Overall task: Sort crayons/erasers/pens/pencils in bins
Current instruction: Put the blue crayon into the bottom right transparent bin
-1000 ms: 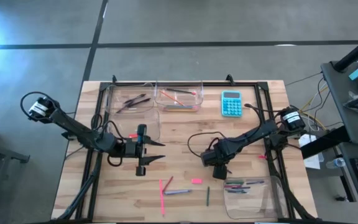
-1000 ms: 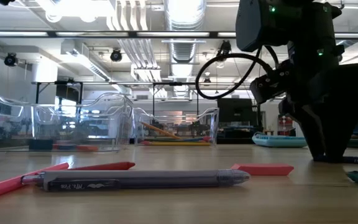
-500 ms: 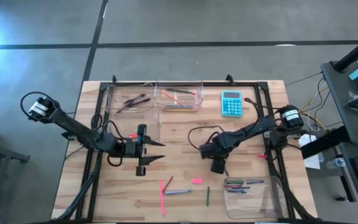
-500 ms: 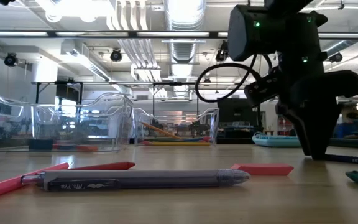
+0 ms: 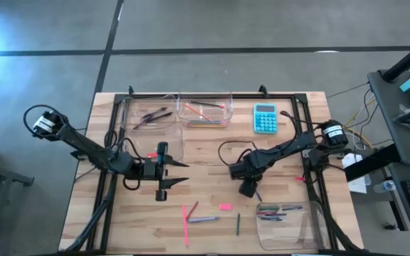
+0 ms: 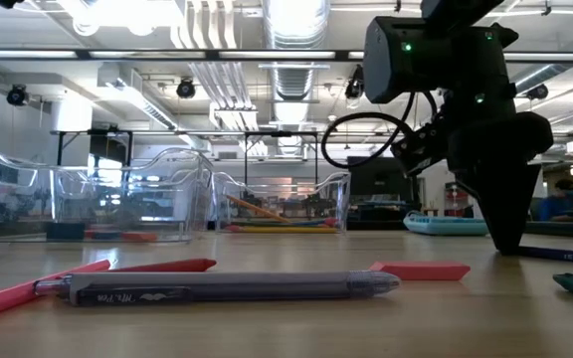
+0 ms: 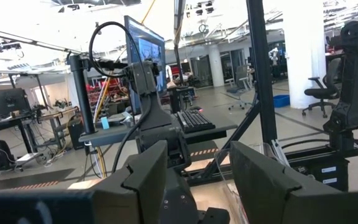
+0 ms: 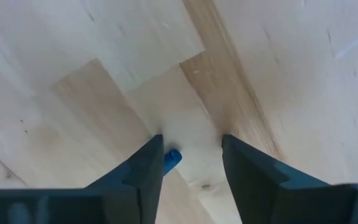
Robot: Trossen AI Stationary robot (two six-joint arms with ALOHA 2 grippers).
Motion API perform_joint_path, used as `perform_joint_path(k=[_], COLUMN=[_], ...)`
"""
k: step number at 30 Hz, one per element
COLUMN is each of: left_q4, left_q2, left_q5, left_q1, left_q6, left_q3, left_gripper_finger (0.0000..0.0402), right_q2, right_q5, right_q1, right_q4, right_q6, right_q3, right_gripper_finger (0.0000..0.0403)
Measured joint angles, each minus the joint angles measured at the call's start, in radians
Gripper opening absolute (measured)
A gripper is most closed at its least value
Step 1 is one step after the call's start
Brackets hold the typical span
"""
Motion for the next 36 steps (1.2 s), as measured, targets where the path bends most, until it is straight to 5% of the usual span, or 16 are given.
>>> perform_joint_path(k=[13,30,36], left_q4=[0.0,0.0,0.0], left_q2=[0.0,0.0,0.0], left_q5=[0.0,0.0,0.0], left_q1=[0.0,0.0,0.0], left_q6=[0.0,0.0,0.0], left_q3=[0.0,0.0,0.0], left_gripper_finger=[0.0161,0.0161,0.0161], right_q2=[0.0,0.0,-0.001], right_q5=[-0.069,-0.13,-0.109], right_q1=[0.027,0.003,-0.022], right_q4=[-0.016,0.07,0.083], right_q6=[0.122,0.122,0.074], right_q3=[-0.024,-0.036,-0.025], right_gripper_finger=[0.0178,0.0021,0.0016])
